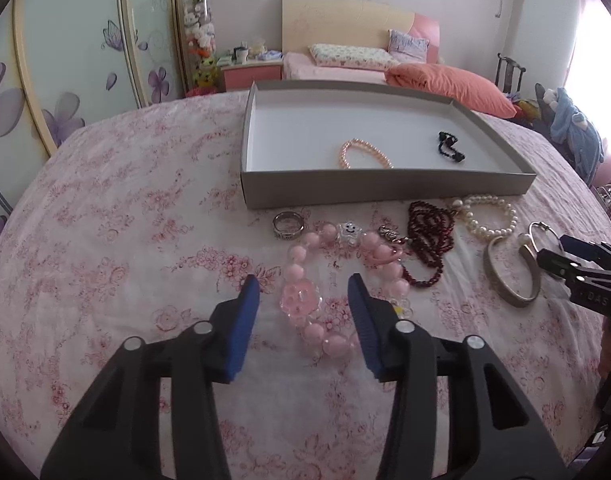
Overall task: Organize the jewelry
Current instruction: 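Grasp the silver hoop bangle with the right tool while the left tool grasps the pink crystal bracelet, then lift the silver hoop bangle with the right tool while the left tool lifts the pink crystal bracelet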
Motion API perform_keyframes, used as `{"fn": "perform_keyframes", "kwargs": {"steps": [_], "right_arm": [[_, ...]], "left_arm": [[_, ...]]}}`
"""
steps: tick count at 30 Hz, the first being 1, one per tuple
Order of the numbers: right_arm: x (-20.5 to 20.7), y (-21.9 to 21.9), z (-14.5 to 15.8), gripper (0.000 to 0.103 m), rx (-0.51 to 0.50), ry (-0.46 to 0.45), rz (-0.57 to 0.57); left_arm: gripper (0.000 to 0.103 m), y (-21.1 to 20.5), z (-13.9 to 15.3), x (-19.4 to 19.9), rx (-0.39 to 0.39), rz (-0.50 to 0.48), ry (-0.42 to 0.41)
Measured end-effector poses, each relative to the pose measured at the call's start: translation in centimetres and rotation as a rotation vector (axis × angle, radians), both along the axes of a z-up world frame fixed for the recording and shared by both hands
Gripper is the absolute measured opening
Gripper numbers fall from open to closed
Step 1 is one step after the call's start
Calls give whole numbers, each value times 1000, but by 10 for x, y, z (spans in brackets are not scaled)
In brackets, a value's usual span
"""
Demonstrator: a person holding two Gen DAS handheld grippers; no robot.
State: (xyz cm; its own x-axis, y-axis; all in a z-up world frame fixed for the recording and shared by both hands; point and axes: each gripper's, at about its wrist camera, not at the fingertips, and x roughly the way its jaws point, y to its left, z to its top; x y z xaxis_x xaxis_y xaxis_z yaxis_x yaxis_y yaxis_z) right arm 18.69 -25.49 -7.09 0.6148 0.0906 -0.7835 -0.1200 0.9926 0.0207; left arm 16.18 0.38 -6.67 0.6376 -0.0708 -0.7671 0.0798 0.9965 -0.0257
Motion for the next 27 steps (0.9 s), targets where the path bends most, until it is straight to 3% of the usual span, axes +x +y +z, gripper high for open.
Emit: {"fn": "perform_keyframes", "kwargs": {"steps": [5, 13, 17, 27], "right_arm": [[0, 0, 0, 70, 0, 1, 0], [1, 0, 0, 71, -2, 1, -2], [2, 0, 0, 71, -2, 1, -2], [1, 1, 0, 70, 4, 3, -8]], "left_arm": [[37, -1, -8, 10, 6, 8, 29], [35, -7, -9, 17, 30, -1, 25], [22, -9, -9, 18, 31, -3, 22], [22, 0, -7, 8, 24, 6, 24]]}}
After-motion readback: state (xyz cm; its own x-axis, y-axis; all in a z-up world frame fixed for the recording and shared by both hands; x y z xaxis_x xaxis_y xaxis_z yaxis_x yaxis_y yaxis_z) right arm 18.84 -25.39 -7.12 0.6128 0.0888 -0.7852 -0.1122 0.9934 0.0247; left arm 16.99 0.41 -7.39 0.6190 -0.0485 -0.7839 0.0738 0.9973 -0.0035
